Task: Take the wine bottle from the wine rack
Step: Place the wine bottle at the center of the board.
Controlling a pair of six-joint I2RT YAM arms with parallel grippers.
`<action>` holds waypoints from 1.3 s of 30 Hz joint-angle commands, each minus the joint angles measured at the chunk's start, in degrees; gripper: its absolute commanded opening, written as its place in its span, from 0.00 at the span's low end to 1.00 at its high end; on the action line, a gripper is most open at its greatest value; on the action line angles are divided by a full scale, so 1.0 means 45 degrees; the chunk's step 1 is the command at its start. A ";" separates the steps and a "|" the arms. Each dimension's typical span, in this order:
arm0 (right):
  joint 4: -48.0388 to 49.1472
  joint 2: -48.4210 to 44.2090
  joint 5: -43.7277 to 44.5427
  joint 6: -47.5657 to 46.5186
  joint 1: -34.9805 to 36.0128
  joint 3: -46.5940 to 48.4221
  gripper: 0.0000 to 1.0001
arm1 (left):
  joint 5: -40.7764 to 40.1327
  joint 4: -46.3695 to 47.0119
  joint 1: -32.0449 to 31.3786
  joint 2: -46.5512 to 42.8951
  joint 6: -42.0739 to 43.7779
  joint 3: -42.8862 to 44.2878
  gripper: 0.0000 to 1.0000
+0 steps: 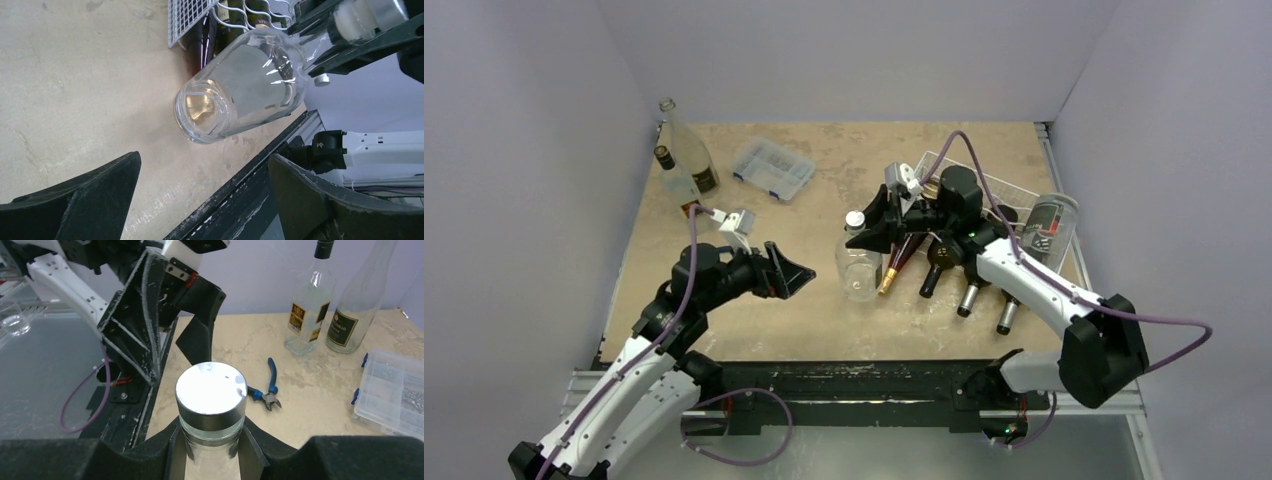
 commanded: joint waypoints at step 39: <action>0.7794 0.1131 0.2165 -0.0347 0.1174 -0.3096 0.16 | -0.1088 0.1032 -0.0109 -0.0475 0.0820 -0.0348 1.00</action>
